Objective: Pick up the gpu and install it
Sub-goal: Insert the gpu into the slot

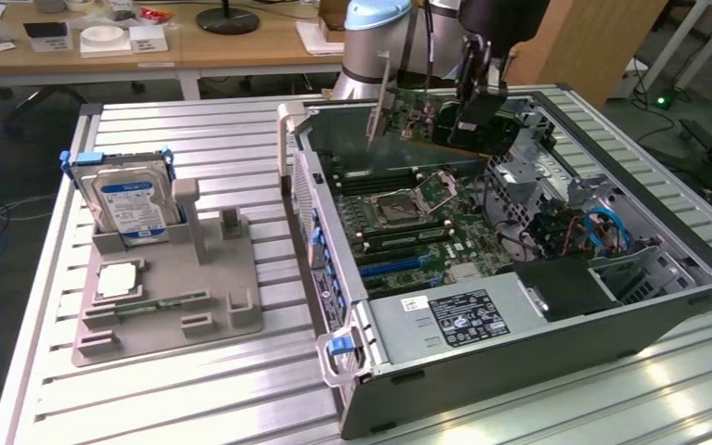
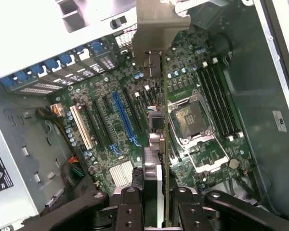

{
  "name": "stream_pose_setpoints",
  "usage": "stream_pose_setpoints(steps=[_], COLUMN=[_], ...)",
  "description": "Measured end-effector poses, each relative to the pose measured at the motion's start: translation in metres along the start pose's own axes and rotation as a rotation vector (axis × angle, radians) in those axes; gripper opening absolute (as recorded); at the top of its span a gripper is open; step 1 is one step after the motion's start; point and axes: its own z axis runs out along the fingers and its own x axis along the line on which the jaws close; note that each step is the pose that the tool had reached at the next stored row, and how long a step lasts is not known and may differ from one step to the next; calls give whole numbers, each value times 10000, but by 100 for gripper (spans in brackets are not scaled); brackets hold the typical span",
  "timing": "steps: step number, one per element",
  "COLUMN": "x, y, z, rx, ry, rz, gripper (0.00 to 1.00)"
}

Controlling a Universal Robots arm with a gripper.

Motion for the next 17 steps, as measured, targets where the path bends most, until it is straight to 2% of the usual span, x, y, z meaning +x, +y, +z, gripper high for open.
stream_pose_setpoints(steps=[17], x=[11], y=[-5], z=[29], rx=[-21], ry=[-12], rz=[-2067], gripper=[28])
